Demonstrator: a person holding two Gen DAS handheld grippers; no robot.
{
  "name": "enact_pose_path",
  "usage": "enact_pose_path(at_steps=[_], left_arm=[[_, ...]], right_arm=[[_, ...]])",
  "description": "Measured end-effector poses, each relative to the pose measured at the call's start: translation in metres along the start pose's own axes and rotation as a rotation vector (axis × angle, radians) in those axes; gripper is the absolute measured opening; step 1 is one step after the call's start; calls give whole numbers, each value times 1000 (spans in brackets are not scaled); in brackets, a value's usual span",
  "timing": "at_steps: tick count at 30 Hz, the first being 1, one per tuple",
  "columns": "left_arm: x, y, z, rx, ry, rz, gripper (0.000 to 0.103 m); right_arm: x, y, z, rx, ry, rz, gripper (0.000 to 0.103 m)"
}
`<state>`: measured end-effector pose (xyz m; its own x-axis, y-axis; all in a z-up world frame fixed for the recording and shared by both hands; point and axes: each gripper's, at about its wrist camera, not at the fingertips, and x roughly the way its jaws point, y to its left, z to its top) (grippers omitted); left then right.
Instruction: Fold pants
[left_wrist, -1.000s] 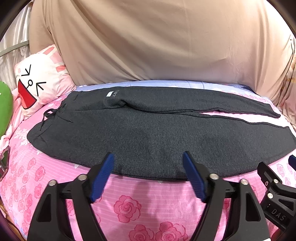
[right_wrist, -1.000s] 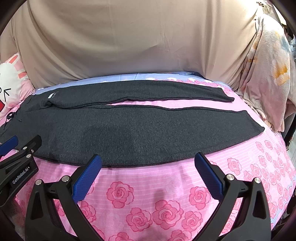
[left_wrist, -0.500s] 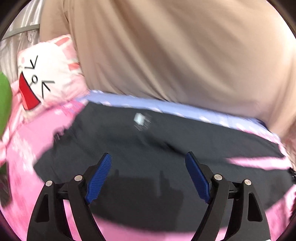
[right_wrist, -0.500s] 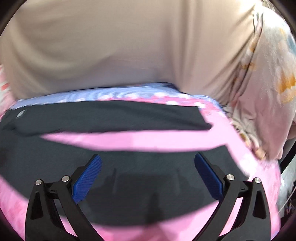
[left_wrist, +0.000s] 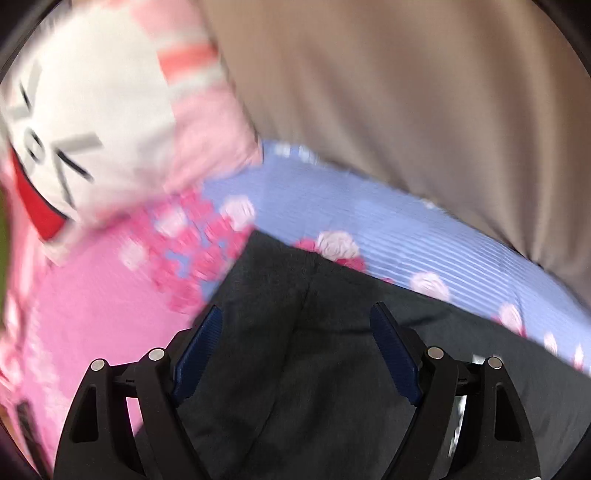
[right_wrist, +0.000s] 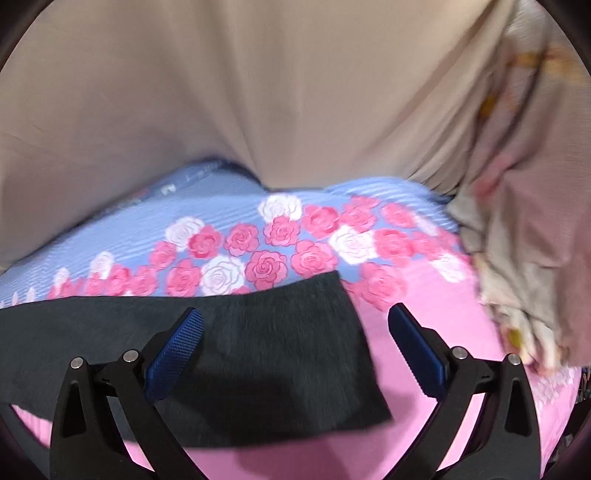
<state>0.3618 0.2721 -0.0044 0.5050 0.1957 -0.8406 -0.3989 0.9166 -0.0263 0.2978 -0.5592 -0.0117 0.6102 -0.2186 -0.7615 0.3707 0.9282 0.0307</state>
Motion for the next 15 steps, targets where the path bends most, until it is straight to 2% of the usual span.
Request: enact_pose_path(at_steps=[1,2,3,4,6,7,8,11,15], left_arm=[[17,4,4,-40,50,7,80],[26,4,6,-61,64,22,79],[31,5,8,-67,55,34,78],[33,0,11,-41,36,69,74],[31,-6,14,-2,10,133,29],[28,-7,15,6,7,110,20],[22,-7,16,4,-3,95,10],[-12,-6,16,-21,-58,40,6],[-87,18,5,-30,-164,-92,6]], right_arm=[[10,1,1,-1,21,5,98],[17,3,1,0,33,10,98],[21,4,2,2,36,19,98],[20,7,0,-5,22,23,90],[14,11,0,-18,1,94,54],[12,12,0,-4,10,162,20],[8,13,0,11,13,189,7],[-20,23,-3,-39,-58,161,7],[-83,13,-12,-63,-180,201,7]])
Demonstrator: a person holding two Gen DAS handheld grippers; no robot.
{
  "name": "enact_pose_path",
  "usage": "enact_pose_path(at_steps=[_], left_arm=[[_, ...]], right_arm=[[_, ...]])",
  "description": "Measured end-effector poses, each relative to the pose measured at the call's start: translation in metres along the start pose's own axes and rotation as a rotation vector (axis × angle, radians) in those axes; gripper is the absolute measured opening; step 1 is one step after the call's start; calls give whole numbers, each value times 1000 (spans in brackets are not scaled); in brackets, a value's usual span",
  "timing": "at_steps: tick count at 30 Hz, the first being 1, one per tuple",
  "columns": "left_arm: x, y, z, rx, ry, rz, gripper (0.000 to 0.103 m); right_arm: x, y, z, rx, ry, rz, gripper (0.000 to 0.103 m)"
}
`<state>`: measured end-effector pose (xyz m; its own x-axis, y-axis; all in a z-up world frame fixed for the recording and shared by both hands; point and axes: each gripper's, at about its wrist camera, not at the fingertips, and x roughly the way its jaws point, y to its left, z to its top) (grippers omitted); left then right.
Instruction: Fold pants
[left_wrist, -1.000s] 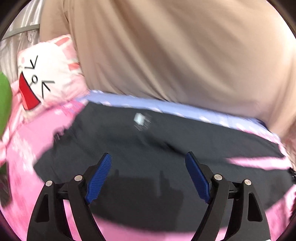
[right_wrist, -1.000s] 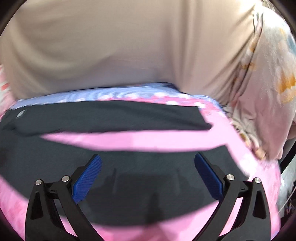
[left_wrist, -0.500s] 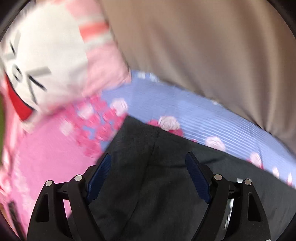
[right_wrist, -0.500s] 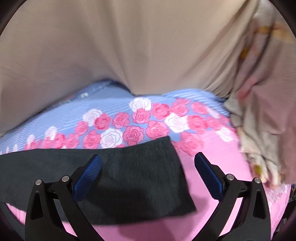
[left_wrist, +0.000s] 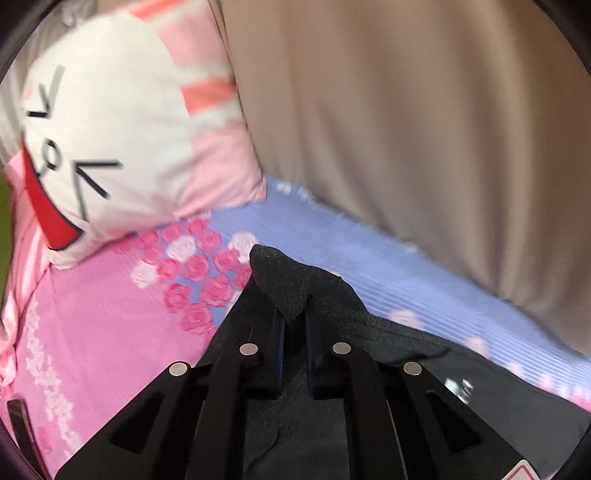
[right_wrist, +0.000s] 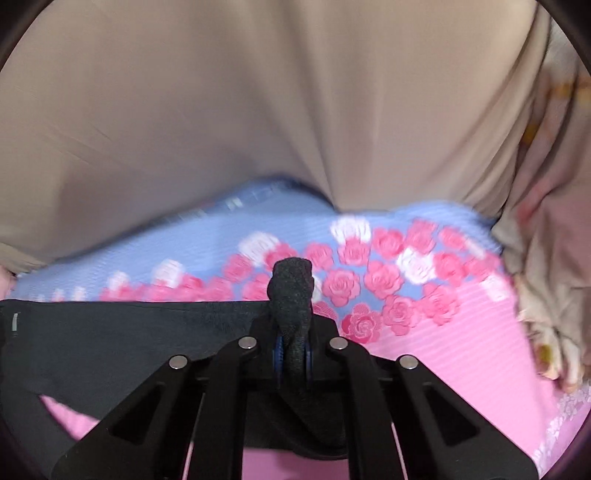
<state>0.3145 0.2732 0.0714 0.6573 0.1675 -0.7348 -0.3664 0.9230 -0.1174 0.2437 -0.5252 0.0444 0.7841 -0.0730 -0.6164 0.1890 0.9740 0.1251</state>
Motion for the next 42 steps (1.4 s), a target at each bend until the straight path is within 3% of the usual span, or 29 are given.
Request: enact_pose_path(at_steps=[4,7,12,17,19,21,23,25,29,35,36,37,39,40,41,42], left_arm=[[-79,30,-23,25,-58,-73,6],[-104,64,-55,43,-61,-81,6],[-94,110,-114,66,13,-27,6],[-86,127,-158,38,58,-43,7],[-91,136,-169,-4,57,-71,17],[-101,141,-179,-61,70,-126,58],[-113,145,-187,-122,62,-180,72],[-120,143,-190,-148,62,-200,73],[-109,134,-191,-239,149,-287,77],[-64,117,-192,-360,294,-344,75],[-62,114,-191,-372,303,-350,67],[-61,112,-189,-378,310,-346,62],[-64,111,-185,-377,316,-340,56],[-65,112,-182,-375,318,-340,56],[-66,112,-180,-364,320,-332,47],[-66,112,-178,-348,325,-320,31]], right_arm=[[-60,-1,-14,-70,-77,33,7],[-90,-7,-40,-119,-81,32,7],[-95,-22,-93,-136,2,19,7],[-102,-30,-132,-104,54,14,11],[-108,-31,-143,-93,52,3,19],[-118,-37,-153,-61,45,-4,33],[-133,-42,-159,-26,15,-17,57],[-151,-48,-165,30,-24,11,62],[-174,-57,-173,224,-41,172,66],[-141,-38,-171,383,81,348,70],[-139,-35,-170,388,85,336,70],[-142,-30,-165,378,63,261,69],[-164,-26,-156,351,-42,143,70],[-176,-26,-154,348,-84,134,69],[-185,-24,-154,350,-104,147,69],[-189,-22,-154,352,-97,187,69]])
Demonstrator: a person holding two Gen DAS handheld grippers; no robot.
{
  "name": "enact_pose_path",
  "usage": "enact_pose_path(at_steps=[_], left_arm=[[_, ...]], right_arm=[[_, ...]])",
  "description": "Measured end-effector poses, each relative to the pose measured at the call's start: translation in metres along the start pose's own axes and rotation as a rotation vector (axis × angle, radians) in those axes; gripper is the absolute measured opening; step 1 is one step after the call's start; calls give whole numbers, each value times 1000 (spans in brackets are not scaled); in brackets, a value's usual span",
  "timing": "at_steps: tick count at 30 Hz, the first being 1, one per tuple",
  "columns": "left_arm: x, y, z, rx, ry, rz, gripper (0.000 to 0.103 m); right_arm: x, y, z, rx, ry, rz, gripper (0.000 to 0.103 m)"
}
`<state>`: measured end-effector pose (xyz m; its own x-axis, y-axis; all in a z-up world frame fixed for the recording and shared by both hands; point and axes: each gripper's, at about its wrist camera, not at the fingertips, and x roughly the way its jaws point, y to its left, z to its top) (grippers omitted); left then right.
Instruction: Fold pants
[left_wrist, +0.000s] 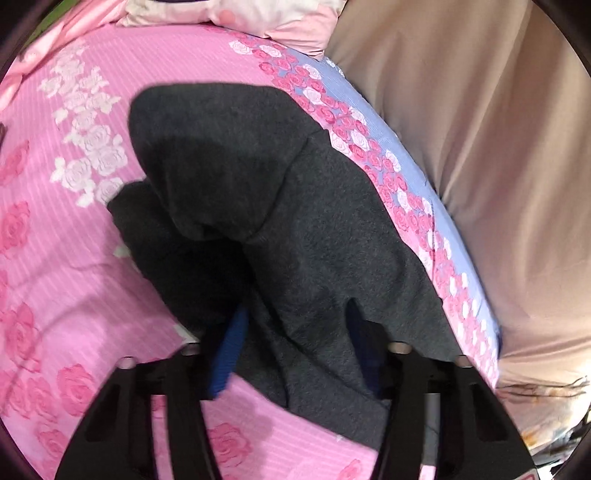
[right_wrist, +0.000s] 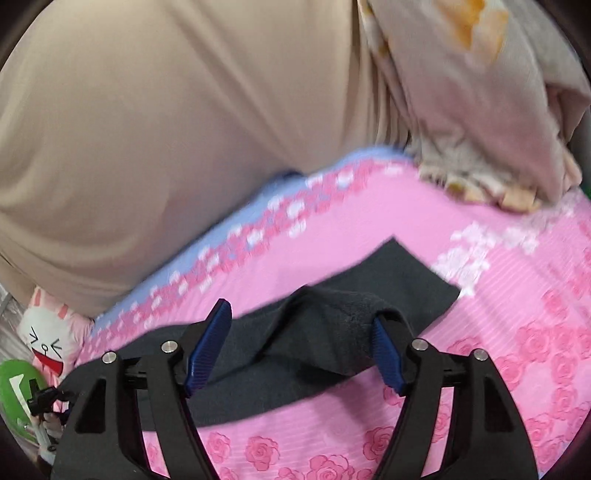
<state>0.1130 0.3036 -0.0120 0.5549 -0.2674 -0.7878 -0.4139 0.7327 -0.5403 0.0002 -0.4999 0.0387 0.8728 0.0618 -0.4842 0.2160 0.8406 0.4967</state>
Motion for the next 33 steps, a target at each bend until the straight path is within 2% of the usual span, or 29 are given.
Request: enact_pose_path(at_steps=[1,2,4,5,8,9,11,13,14,15,16,18,20,22,23,24,25,26,28,30,32,33], left_arm=[[1,0,1,14,7,11,22],[3,1,2,32,21,16,6],[5,5,2,47,32,8,5],[6,6,3,52,31,5,5],[5,10,5,49,35,-12,5],[4,12,5,47,39,-15,5],[2,13,5,57,44,-10,6],[3,13,4,60,52,-8,15],[7,13,3,52,62,-14,33],[10,14,4,38,73,-30,44],[13,14,5,19,73,-50,46],[14,12,6,18,65,-41,46],[17,9,9,21,75,-42,44],[18,7,11,30,82,-27,22],[19,8,12,36,88,-19,10],[20,9,14,35,97,-28,6],[20,11,16,28,104,-37,6],[20,13,18,16,116,-52,5],[16,14,21,11,118,-69,5],[9,13,23,12,120,-97,5],[0,15,23,17,121,-123,5],[-1,15,21,19,122,-122,5]], right_arm=[[1,1,-1,7,24,21,69],[3,5,-5,8,49,28,69],[3,15,-13,-28,53,-10,69],[-2,17,-14,-42,21,-41,69],[-35,14,-11,-34,-162,-161,70],[-38,11,-10,-25,-164,-173,72],[-38,17,-12,-32,-116,-132,72],[-33,28,-17,-74,-76,-107,72],[-25,31,-20,-63,-29,-59,74],[-13,30,-22,-23,20,-15,75],[0,30,-26,15,70,13,75],[32,29,-29,68,175,30,75],[65,24,-28,114,244,-7,74],[90,13,-24,174,271,-61,73],[102,7,-21,196,283,-89,64],[108,3,-20,213,285,-105,56],[112,2,-14,218,263,-117,37],[113,3,-6,218,259,-83,5],[94,15,17,216,183,29,5],[58,38,37,129,80,98,5],[30,52,40,46,21,107,5],[25,52,35,-4,21,66,5]])
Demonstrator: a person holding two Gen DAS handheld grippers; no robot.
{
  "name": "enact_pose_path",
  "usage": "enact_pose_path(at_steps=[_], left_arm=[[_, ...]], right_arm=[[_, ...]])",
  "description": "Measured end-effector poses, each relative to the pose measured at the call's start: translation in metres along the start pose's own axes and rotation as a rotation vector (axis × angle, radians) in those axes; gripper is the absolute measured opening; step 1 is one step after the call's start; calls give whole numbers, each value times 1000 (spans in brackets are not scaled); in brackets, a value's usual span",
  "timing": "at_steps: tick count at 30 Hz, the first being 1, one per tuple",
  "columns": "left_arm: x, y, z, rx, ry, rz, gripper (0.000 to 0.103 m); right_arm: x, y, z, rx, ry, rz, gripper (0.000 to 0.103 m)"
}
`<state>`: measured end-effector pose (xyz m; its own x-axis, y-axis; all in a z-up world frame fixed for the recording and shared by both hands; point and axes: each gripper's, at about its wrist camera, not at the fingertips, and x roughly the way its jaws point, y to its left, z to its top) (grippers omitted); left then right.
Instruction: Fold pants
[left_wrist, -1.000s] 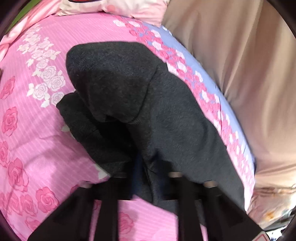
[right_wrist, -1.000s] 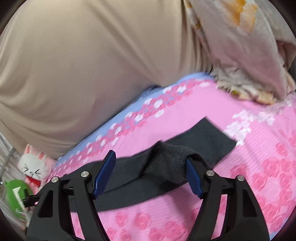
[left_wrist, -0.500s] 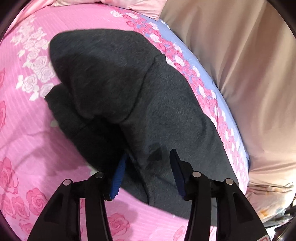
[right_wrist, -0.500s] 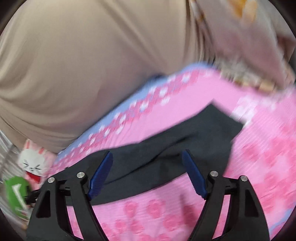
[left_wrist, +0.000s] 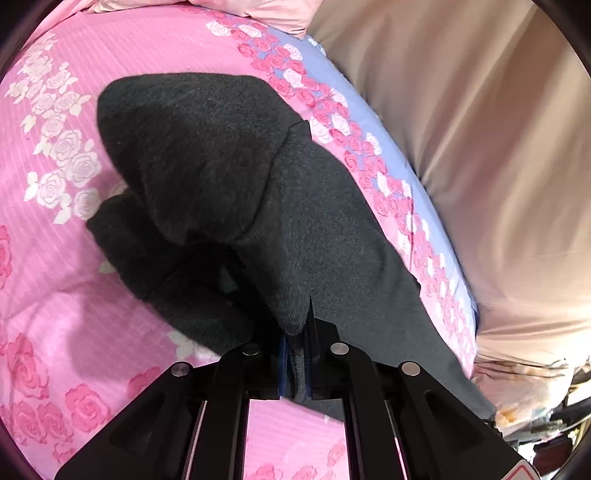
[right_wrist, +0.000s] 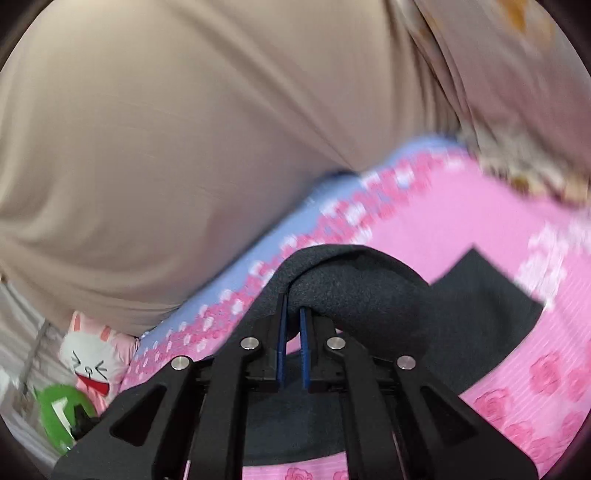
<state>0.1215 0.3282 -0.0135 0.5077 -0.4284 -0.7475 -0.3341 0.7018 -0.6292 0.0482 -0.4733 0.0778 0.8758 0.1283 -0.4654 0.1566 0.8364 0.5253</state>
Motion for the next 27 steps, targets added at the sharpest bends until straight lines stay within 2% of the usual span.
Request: enact_pose_path(at_steps=[2,4,6,7,9,10,11,14,15,17,19,21,23,24,25,26,27], left_arm=[[4,6,-2,2,22,16,5],[13,16,-4,-7,58,25,6],[16,23,-5,-21,64,15,8],[17,23,-5,-24,66,10,8],[15,23,-5,-17,69,14,9],[13,23,-6,-11,70,18,9],[11,22,-7,-5,69,23,9],[7,19,-8,10,65,23,9],[7,19,-9,15,66,29,10],[10,19,-9,15,68,43,10],[12,20,-11,15,67,63,11],[10,19,-14,23,61,74,11],[9,15,-17,46,53,88,11],[10,14,-17,55,52,92,11],[13,10,-18,63,49,100,11],[14,11,-17,63,49,102,11],[18,9,-17,57,50,102,11]], right_arm=[[11,-22,-17,-34,85,-67,10],[29,-58,-42,29,207,-113,11],[34,-84,-62,115,274,-108,11],[31,-92,-68,158,277,-76,16],[25,-101,-69,201,254,-40,41],[24,-104,-65,217,229,-25,63],[23,-103,-61,225,212,-12,65],[33,-111,-48,293,210,31,66],[41,-115,-46,309,224,21,66],[59,-119,-42,340,283,-56,64],[60,-109,-34,312,307,-141,63],[37,-97,-26,257,243,-214,63],[9,-93,-27,228,168,-244,64],[-6,-88,-27,215,125,-227,64],[-9,-86,-24,201,127,-201,60],[-7,-81,-25,179,157,-167,52],[1,-78,-28,161,198,-129,51]])
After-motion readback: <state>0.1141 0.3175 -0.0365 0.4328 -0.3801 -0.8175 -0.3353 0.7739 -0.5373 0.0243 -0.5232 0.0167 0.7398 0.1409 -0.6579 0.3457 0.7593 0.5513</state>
